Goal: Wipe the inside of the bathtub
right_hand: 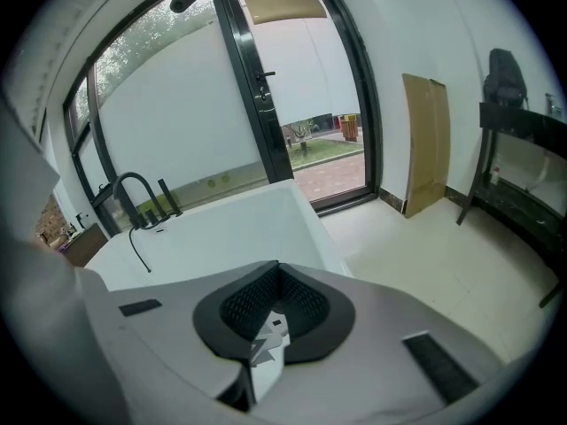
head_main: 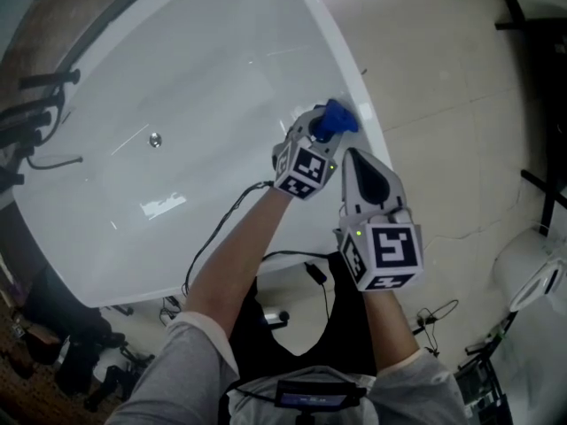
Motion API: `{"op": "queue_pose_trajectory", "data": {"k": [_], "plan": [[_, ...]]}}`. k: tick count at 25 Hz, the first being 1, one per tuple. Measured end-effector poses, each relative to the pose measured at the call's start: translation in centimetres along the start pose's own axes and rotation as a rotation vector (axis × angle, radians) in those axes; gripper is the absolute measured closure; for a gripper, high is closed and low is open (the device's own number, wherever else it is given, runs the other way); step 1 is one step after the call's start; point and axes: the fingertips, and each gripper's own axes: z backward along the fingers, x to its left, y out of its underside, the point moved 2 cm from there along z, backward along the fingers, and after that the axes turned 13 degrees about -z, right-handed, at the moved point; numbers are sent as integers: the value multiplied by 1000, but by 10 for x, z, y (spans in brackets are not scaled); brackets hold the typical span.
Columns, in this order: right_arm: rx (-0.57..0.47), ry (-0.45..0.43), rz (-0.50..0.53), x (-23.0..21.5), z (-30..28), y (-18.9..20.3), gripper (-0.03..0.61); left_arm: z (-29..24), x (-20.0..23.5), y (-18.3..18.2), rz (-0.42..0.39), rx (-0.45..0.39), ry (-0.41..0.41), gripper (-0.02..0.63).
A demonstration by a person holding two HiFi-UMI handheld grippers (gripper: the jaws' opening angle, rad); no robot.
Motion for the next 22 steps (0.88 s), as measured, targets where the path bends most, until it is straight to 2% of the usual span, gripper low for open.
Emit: {"op": "queue_pose_trajectory", "data": {"k": [3, 10, 13, 17, 22], "plan": [[-6, -9, 0, 1, 4, -6, 572, -1, 3, -2, -35, 19, 22, 546], [-27, -2, -3, -3, 13, -22, 572, -4, 44, -31, -84, 35, -2, 546], [-27, 19, -10, -4, 18, -28, 572, -1, 42, -35, -56, 58, 0, 546], [-26, 21, -55, -6, 30, -36, 572, 11, 27, -55, -13, 55, 64, 541], [-49, 55, -86, -7, 55, -48, 572, 58, 18, -91, 68, 18, 104, 540]]}}
